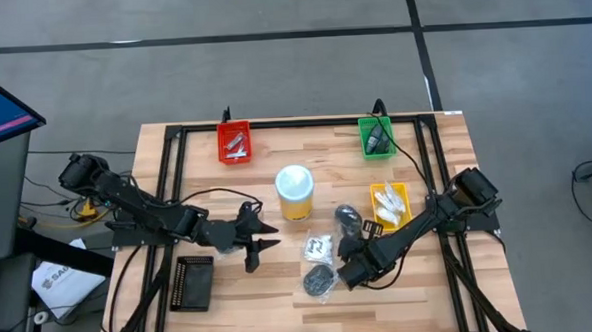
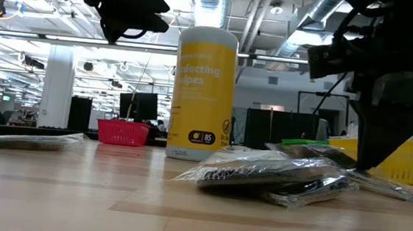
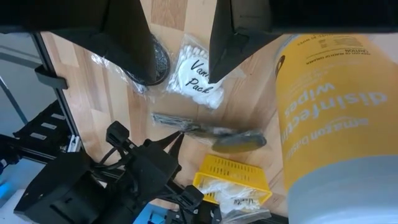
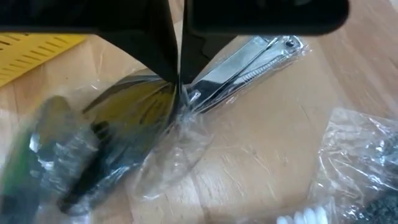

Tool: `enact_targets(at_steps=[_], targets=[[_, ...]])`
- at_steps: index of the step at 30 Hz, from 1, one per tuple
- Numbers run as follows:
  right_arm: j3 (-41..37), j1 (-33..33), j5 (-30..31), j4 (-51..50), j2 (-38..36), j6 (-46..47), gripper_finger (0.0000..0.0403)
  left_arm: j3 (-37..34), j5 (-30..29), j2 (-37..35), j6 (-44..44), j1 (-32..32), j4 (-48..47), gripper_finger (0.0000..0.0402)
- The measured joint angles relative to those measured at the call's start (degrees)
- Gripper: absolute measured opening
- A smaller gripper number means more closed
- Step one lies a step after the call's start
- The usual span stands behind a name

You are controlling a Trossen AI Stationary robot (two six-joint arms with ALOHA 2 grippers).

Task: Pick & Place Travel size toiletries
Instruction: Put the black hairbrush into the black bin

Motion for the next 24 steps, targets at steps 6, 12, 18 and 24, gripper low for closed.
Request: enact_targets(at_steps=[6, 12, 18, 24], targets=[[0.0, 0.0, -0.5, -0.2, -0.4, -0.4, 0.0002, 0.0, 0.0, 0.0, 0.0, 0.0, 0.4, 0.0140], [1.7, 0.6, 0.9, -1.3, -3.9, -2.0, 0.0000, 0.0, 0.0, 0.0, 0.0, 0.0, 0.4, 0.0140], [4.1, 2.0, 6.1, 0.1, -9.0, -5.4, 0.0000, 0.0, 0.0, 0.0, 0.1, 0.0, 0.5, 0.0140], [4.3, 3.0, 10.3, 8.1, -14.2, -11.4, 0.0000, 0.0, 0.0, 0.0, 1.9, 0.0, 1.7, 0.0140]])
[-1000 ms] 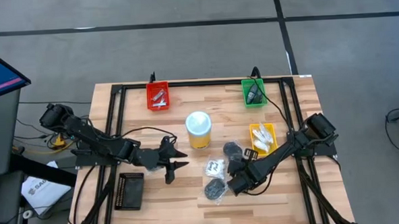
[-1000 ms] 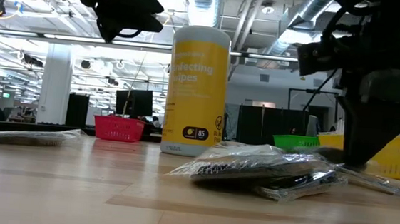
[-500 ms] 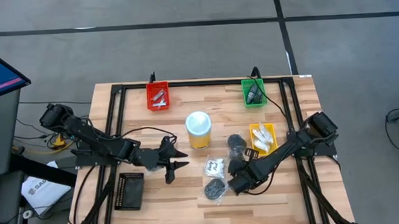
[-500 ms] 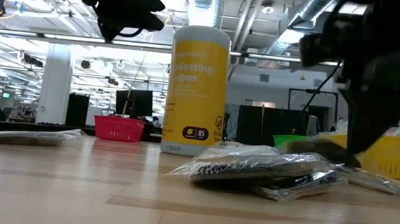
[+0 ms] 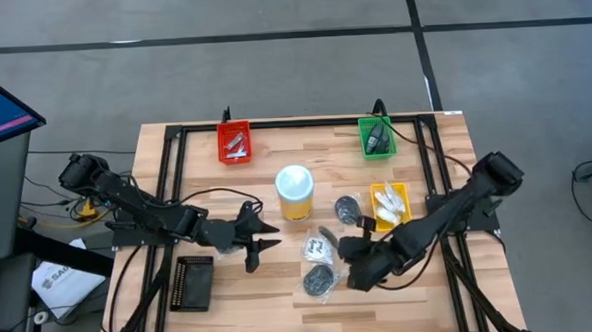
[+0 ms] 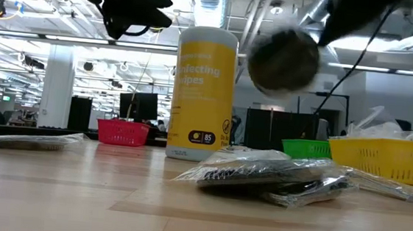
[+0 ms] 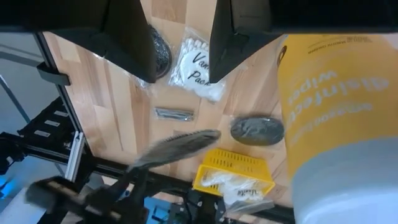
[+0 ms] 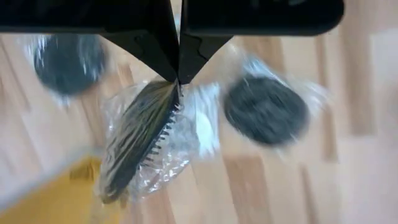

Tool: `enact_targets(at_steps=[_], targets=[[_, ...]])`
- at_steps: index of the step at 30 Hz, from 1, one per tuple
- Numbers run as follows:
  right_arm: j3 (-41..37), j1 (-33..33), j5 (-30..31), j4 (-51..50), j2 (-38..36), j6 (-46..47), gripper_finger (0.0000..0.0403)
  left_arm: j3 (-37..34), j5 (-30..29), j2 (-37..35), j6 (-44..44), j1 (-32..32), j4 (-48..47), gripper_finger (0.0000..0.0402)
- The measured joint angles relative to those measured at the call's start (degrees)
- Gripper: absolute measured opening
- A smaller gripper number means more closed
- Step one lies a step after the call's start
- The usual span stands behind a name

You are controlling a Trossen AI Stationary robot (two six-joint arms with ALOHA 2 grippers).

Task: Pick & Place Travel size toiletries
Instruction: Put the black hairbrush into the black bin

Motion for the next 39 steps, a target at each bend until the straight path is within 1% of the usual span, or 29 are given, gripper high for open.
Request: enact_targets(at_steps=[5, 12, 14, 18, 21, 28, 37, 39], targets=[[0.0, 0.0, 0.3, 8.9, -1.9, -8.3, 0.0000, 0.0, 0.0, 0.0, 3.4, 0.0, 3.2, 0.0140], [0.0, -0.5, 0.3, 21.3, -2.5, -19.4, 0.0000, 0.0, 0.1, 0.0, 9.2, 0.0, 8.3, 0.0140], [0.0, -0.5, 0.2, 23.0, -2.5, -21.5, 0.0000, 0.0, 1.6, 0.0, 11.4, 0.0, 9.7, 0.0140], [0.0, -0.8, 0.1, 26.8, -2.5, -24.1, 0.0000, 0.0, 6.1, 0.0, 15.2, 0.0, 12.6, 0.0140], [0.0, -0.8, -0.1, 28.7, -2.5, -25.6, 0.0000, 0.0, 7.6, 0.0, 17.5, 0.0, 14.0, 0.0140], [0.0, -0.8, -1.5, 32.1, -2.5, -27.7, 0.0000, 0.0, 8.2, 0.0, 18.9, 0.1, 15.2, 0.0140], [0.0, -1.1, -2.4, 33.8, -2.5, -28.7, 0.0000, 0.0, 8.2, 0.0, 20.0, 0.1, 16.6, 0.0140], [0.0, -1.6, -3.0, 34.3, -2.5, -29.5, 0.0000, 0.0, 9.9, 0.0, 21.4, 0.1, 17.6, 0.0140]])
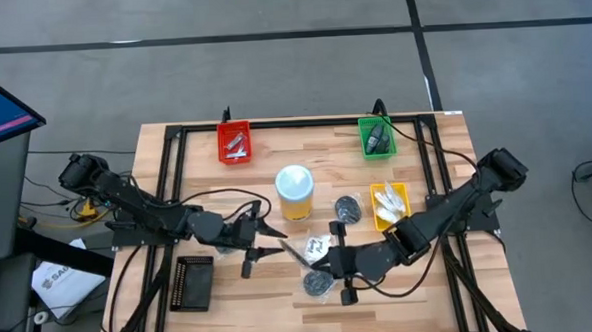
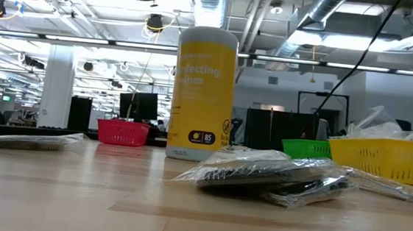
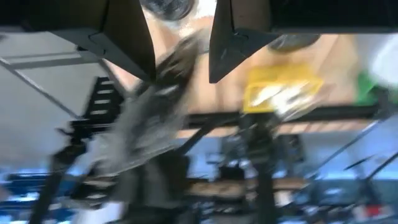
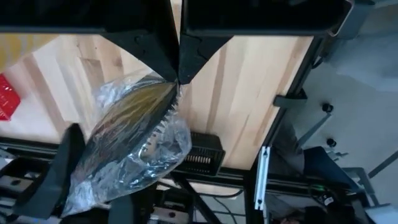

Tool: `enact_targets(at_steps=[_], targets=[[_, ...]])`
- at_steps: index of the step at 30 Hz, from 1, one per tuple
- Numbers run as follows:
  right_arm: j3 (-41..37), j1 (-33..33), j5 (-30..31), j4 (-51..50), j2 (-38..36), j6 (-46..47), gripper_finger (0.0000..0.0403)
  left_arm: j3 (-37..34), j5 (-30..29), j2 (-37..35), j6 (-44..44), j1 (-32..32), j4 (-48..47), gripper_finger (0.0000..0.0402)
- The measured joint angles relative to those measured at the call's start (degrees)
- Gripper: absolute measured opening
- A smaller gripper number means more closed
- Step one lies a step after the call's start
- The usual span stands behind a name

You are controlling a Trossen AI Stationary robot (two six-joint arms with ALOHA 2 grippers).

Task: Pick & Place Travel size toiletries
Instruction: Put the black hairbrush into the black bin

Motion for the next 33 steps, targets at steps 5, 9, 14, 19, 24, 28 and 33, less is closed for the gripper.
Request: enact_targets(at_steps=[5, 9, 14, 19, 24, 28, 33], targets=[[0.0, -1.1, -0.1, 0.3, 0.0, -0.4, 0.0000, 0.0, 8.1, 0.0, 2.7, 0.0, 3.5, 0.0139], [0.0, -1.6, -0.1, 0.3, 0.0, -0.4, 0.0000, 0.0, 9.7, 0.0, 2.7, 0.0, 3.8, 0.0115], [0.0, -1.9, -0.1, 0.3, 0.0, -1.3, 0.0000, 0.0, 9.5, 0.0, 2.7, 0.0, 3.7, 0.0035], [0.0, -1.8, -0.1, 0.1, 0.0, -1.5, 0.0000, 0.0, 9.3, 0.0, 2.4, 0.0, 3.7, 0.0025], [0.0, -1.9, 0.1, -1.3, 0.0, -1.4, 0.0000, 0.0, 8.5, -0.3, 1.4, -0.1, 2.6, 0.0019], [0.0, -1.8, 0.2, -2.9, 0.0, -1.3, 0.0012, 0.0, 8.7, -2.5, -0.5, -0.7, -0.9, 0.0019], [0.0, -1.8, 0.2, -4.4, 0.0, -1.1, 0.0043, 0.0, 6.6, -6.8, -4.5, -3.3, -8.8, 0.0019]])
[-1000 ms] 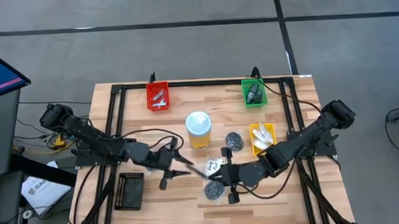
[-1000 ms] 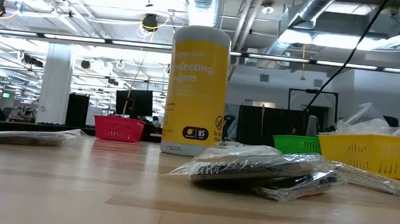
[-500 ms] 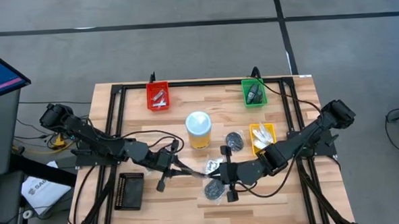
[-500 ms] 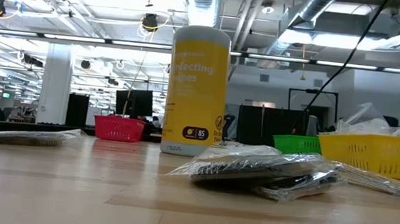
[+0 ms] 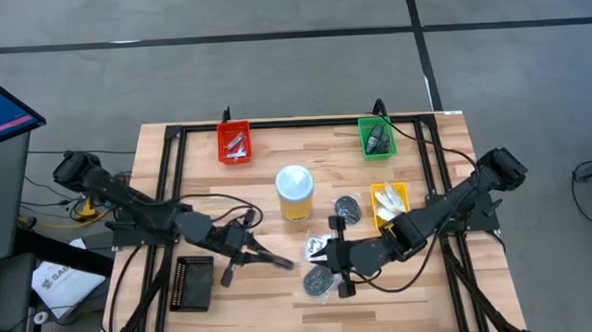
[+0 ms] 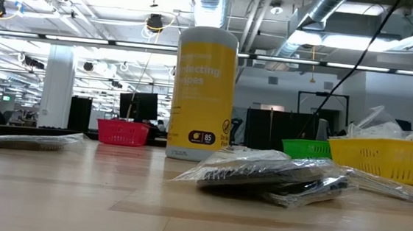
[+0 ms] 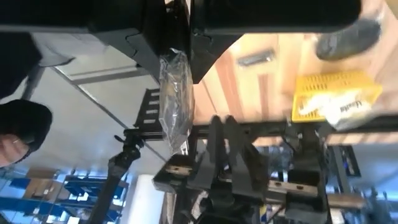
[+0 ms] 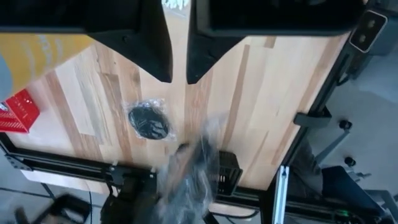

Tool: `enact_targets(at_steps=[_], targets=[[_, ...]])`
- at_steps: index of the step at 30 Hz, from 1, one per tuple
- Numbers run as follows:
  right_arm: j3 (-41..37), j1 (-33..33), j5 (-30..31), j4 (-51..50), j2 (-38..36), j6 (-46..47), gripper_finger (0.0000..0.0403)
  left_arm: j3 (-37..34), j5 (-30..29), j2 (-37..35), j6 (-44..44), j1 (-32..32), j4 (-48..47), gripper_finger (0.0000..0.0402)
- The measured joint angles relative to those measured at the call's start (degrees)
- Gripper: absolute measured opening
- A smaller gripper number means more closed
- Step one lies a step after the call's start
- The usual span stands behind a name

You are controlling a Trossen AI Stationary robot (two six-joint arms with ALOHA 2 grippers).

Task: Pick & Place Travel size toiletries
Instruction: Put the black hairbrush into the black bin

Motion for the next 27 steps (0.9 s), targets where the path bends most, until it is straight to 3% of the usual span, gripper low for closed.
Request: enact_targets(at_steps=[10, 20, 27], targets=[[0.0, -0.1, 0.1, -2.0, 0.0, 0.9, 0.0068, 0.0, -8.9, -9.5, -17.5, -8.2, -20.0, 0.0018], [0.0, 0.0, 0.0, -2.7, 0.0, 1.4, 0.0068, 0.0, -8.7, -14.4, -39.8, -14.2, -39.1, 0.0018], [0.0, -0.1, 0.0, -2.9, 0.0, 1.4, 0.0067, 0.0, -2.4, -14.6, -53.9, -16.2, -48.3, 0.0018]])
